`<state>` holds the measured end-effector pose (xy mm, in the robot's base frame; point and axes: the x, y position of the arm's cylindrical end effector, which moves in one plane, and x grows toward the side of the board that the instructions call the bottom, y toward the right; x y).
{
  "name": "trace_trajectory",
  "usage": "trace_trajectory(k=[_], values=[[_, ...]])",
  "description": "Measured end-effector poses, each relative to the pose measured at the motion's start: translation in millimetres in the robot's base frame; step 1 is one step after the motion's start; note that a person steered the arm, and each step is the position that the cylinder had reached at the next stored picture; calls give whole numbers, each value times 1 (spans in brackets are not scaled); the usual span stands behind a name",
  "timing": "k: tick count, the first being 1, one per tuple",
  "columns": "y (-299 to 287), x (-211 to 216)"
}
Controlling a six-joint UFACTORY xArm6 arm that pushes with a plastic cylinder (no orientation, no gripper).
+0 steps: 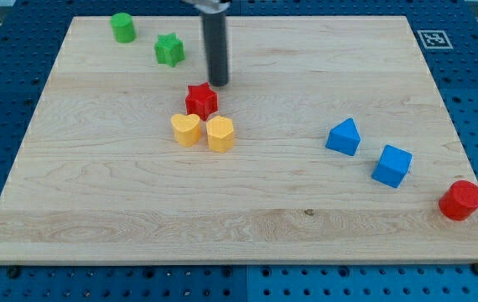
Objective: Nudge the red circle a bit left
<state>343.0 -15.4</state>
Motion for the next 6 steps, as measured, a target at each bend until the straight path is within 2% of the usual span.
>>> trace_trajectory(k=[1,2,3,4,5,6], values=[[43,0],[44,32],[64,38],[159,38],[258,76],[337,151]])
